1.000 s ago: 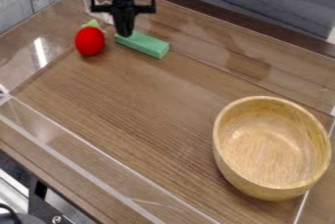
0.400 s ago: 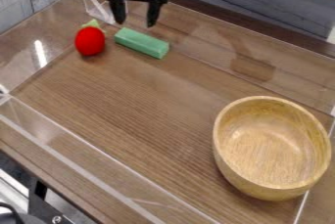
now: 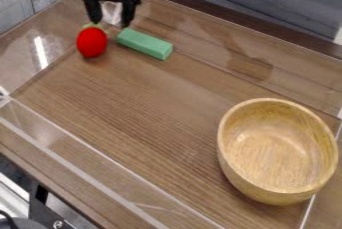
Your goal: Move the red object to the right side of the table
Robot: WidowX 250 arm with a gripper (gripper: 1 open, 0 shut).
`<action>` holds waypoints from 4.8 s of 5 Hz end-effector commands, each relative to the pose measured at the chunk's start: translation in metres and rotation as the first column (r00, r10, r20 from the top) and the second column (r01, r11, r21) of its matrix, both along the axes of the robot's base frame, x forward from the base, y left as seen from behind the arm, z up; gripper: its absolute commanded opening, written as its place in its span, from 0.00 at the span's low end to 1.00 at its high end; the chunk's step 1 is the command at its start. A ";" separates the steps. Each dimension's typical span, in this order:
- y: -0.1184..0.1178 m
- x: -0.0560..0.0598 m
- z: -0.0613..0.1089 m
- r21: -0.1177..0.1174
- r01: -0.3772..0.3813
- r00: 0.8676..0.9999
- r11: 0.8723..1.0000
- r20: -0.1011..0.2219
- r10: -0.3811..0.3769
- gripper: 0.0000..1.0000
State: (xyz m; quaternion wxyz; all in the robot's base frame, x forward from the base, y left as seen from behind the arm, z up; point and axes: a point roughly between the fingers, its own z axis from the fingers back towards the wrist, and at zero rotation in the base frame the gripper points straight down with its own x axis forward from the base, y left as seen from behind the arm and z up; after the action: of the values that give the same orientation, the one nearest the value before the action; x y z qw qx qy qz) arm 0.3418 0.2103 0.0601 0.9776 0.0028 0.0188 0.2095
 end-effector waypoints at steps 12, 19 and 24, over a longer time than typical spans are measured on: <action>-0.213 0.026 0.051 -0.078 0.345 0.937 0.935 0.083 -0.338 0.00; -0.208 0.033 0.007 -0.097 0.394 0.919 0.914 0.040 -0.392 0.00; -0.200 0.019 0.017 -0.133 0.352 0.936 0.927 0.028 -0.352 1.00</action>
State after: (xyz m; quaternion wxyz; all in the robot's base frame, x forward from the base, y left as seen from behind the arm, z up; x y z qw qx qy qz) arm 0.3571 0.0061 0.0475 0.9951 -0.0619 0.0726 0.0263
